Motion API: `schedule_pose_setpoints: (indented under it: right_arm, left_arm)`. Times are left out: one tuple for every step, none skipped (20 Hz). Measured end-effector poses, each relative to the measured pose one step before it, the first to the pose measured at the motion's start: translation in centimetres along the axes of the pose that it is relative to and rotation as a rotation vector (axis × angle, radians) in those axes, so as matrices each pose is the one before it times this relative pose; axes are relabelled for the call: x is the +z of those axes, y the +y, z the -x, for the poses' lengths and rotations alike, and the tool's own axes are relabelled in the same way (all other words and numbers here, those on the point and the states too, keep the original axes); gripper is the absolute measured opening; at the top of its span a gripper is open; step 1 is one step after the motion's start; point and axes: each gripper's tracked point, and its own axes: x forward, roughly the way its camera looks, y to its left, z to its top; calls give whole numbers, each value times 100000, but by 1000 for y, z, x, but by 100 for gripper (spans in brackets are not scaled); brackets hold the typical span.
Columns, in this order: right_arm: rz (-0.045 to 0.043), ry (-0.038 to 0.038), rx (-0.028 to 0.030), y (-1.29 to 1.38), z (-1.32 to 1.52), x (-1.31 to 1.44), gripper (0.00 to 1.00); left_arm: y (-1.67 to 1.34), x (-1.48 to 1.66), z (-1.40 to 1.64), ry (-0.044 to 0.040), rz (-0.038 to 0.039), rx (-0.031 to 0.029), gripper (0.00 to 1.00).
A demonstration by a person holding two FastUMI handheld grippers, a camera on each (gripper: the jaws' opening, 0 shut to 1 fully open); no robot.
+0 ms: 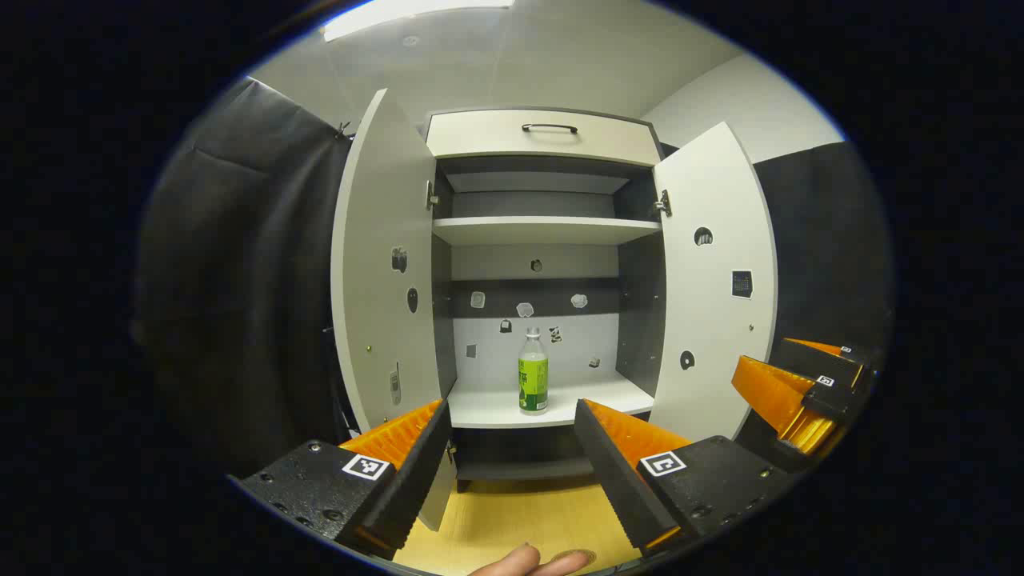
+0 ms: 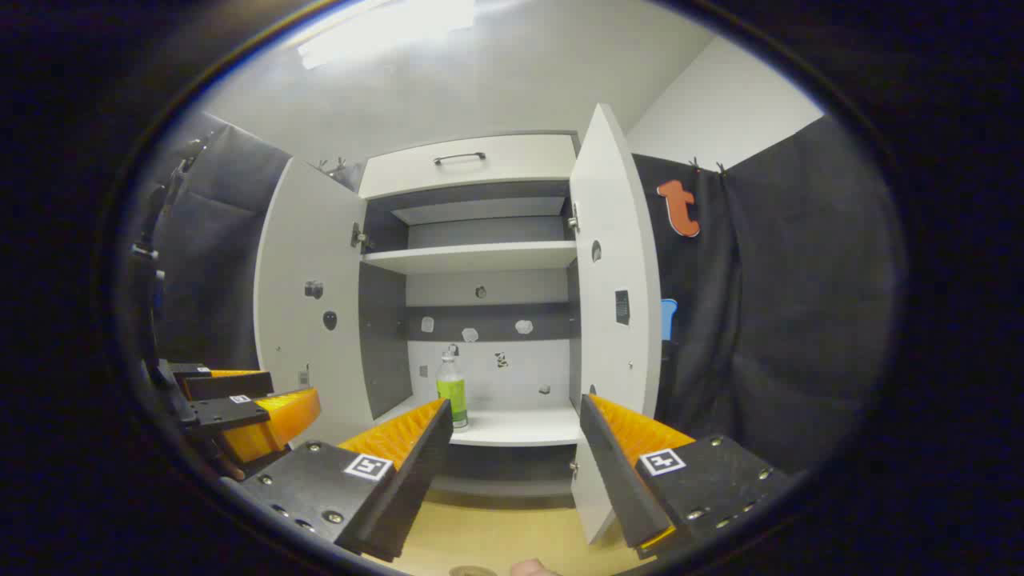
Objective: Grasp the bottle in the cabinet with the left hand and place it on the coaster, then close the right door with the right hand and the left door with the left hand.
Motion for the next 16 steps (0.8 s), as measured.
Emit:
schedule_pose_setpoints:
  right_arm:
    - [-38, -1071, -389, 13, -423, 305, 96]
    - [186, -561, -335, 19, -407, 89, 94]
    - [267, 79, -112, 78, -437, -315, 96]
    - [451, 589, -462, 44, -555, -226, 96]
    - [482, 743, -829, -66, -549, -304, 96]
    - [559, 630, -561, -13, -546, -234, 96]
    - [739, 337, -230, -1, -505, -262, 96]
    - [741, 217, -343, 45, -482, -234, 96]
    - [809, -8, -421, -20, -492, -220, 96]
    - [994, -197, -468, 89, -549, -192, 96]
    - [879, -189, -337, 43, -439, -316, 96]
    - [616, 104, 212, 272, -471, -212, 97]
    - [484, 35, 770, 414, -349, -245, 96]
    - [531, -134, 1169, 444, -328, -226, 97]
    - [672, -1, 896, 241, -397, -250, 97]
    - [840, -266, 112, 128, -439, -111, 96]
  left_arm:
    - [154, -252, -552, 759, -389, -605, 98]
    - [329, -147, -496, 266, -512, 194, 98]
    - [402, -23, -626, -454, -116, 748, 98]
    - [339, -217, -528, 299, 13, 364, 100]
    - [293, -389, -532, 599, 195, 244, 98]
    - [242, -341, -558, 583, -57, -78, 98]
    - [279, -264, -524, 11, -379, 22, 98]
    - [287, -221, -595, -69, -665, 98, 98]
    - [217, -195, -534, -346, -394, -109, 98]
    - [99, -246, -571, 61, -123, -408, 98]
    - [103, -508, -618, 633, 250, -146, 100]
    - [-84, -407, -624, 734, 871, -853, 98]
    - [-75, -448, -669, 812, 995, -1113, 98]
    - [-55, -363, -693, 586, 774, -726, 100]
    - [32, -348, -756, 275, 515, -535, 100]
    - [63, -254, -772, 162, 422, -370, 98]
